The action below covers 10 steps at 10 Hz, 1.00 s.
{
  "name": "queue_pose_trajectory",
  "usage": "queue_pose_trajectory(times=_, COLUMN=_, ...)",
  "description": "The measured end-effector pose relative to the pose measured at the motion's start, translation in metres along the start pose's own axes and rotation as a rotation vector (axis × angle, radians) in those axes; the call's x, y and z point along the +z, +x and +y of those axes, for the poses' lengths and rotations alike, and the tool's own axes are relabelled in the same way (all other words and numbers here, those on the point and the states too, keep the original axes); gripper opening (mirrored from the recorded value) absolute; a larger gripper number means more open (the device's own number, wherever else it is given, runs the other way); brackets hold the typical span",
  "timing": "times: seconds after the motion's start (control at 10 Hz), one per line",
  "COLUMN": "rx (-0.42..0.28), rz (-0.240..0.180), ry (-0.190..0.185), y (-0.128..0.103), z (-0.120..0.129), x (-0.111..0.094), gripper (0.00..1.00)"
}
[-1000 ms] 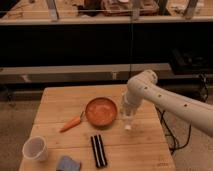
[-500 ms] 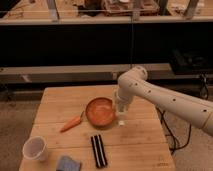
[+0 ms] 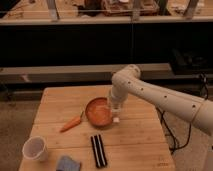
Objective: Place the bottle in the ceramic bowl
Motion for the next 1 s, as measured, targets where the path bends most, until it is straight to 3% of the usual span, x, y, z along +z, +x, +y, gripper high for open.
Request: queue_pose_trajectory(times=1.0, rx=-0.019, rz=0.016, ry=0.025, y=0.024, z=-0.020, x=0.015, gripper=0.04)
